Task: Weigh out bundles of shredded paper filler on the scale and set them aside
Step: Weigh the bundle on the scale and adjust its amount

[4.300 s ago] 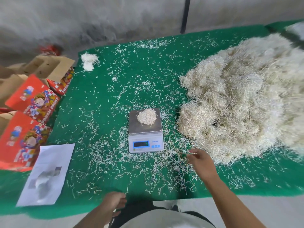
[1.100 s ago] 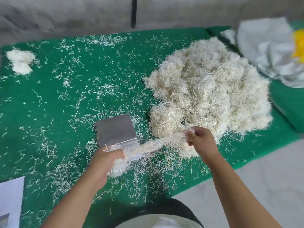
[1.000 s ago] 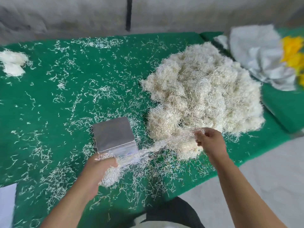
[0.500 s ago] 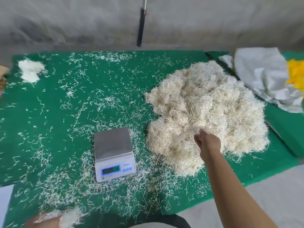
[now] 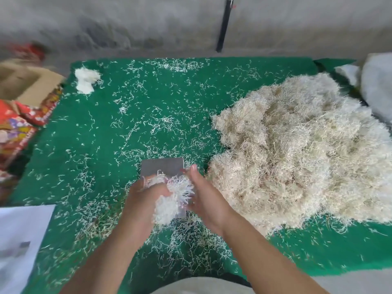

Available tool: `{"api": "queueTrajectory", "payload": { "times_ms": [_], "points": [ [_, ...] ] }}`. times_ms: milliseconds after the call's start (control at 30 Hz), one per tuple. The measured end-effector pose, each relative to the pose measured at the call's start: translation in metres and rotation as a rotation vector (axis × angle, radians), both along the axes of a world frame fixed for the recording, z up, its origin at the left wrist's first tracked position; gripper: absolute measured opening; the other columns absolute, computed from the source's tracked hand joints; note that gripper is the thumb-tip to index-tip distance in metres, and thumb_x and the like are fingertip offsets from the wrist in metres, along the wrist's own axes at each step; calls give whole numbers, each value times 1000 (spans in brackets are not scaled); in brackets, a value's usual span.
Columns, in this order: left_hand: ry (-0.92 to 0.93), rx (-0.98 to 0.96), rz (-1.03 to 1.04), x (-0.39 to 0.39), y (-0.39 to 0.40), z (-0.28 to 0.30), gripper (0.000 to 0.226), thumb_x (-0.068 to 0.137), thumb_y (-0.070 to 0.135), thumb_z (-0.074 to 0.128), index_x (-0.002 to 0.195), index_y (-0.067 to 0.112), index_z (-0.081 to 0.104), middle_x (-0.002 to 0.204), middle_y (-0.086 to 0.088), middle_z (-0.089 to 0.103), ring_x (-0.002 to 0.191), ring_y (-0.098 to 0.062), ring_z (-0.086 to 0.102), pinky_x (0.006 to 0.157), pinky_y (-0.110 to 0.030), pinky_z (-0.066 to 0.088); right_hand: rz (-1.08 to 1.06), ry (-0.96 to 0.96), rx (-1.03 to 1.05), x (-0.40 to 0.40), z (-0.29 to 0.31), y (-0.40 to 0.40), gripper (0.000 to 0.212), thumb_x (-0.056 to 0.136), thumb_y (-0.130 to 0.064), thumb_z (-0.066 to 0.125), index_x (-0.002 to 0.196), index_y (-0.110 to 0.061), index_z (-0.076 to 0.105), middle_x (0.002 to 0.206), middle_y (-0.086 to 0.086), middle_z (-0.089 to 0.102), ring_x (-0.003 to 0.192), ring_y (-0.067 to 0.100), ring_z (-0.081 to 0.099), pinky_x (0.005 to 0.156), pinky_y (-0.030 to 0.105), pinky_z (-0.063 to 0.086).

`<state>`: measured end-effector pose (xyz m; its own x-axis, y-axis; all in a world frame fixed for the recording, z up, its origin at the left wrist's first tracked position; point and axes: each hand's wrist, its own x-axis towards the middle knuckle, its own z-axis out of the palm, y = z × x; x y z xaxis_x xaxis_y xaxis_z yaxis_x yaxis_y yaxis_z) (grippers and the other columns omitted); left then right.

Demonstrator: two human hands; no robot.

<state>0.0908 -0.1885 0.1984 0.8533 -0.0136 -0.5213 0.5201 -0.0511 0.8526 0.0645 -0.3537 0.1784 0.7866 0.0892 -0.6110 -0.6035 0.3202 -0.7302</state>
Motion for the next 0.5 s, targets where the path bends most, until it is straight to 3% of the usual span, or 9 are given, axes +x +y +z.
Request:
{"api": "queueTrajectory", "payload": {
  "times_ms": [67,133,200,267,333,433,467,500],
  "points": [
    [-126,68,1,-1,-27,-7,43,75,24,76,105,52,64,99,20,69,85,-1,70,69,-31,53,-39,29,260,1,0,12,64,100,-77,38,151,-43,54,155,-4,56,148,16,46,120,44,41],
    [-292,209,-111,-7,-41,-9,46,87,29,69,115,60,52,114,37,51,108,14,53,84,-24,43,-151,16,336,0,2,18,65,99,-74,47,151,-37,56,163,3,47,154,17,36,125,51,33],
    [-430,306,-171,-15,-53,-12,42,87,33,61,121,54,49,125,26,46,121,10,44,95,-25,40,-206,-1,330,-1,3,20,63,99,-68,54,150,-30,57,167,3,40,156,20,30,128,56,25],
    [-479,422,-210,-19,-57,-16,47,80,42,51,127,45,46,128,19,39,125,-1,39,99,-33,39,-235,42,310,-3,0,16,49,101,-58,57,138,-27,68,155,3,54,147,23,45,124,55,33],
    [-513,542,-296,-25,-59,-18,54,78,48,40,132,40,44,127,19,35,126,-6,35,102,-39,36,-266,66,256,-9,-4,14,36,104,-46,55,118,-23,78,131,6,71,128,25,62,115,50,44],
    [-582,591,-440,-38,-66,-20,47,85,46,30,129,38,39,123,20,34,122,-7,34,105,-43,37,-336,24,228,-16,-10,8,30,101,-30,54,90,-16,78,88,9,74,86,25,74,79,38,59],
    [-595,582,-482,-42,-69,-20,44,86,44,29,129,37,38,123,19,34,121,-6,35,104,-42,38,-371,20,205,-17,-10,4,26,98,-30,57,90,-14,75,84,7,74,79,23,73,74,36,59],
    [-614,559,-517,-44,-71,-20,44,88,43,29,130,36,38,125,19,33,123,-5,35,105,-41,39,-402,35,172,-17,-9,0,28,95,-35,58,98,-11,72,89,8,76,82,22,75,78,38,60]
  ]
}}
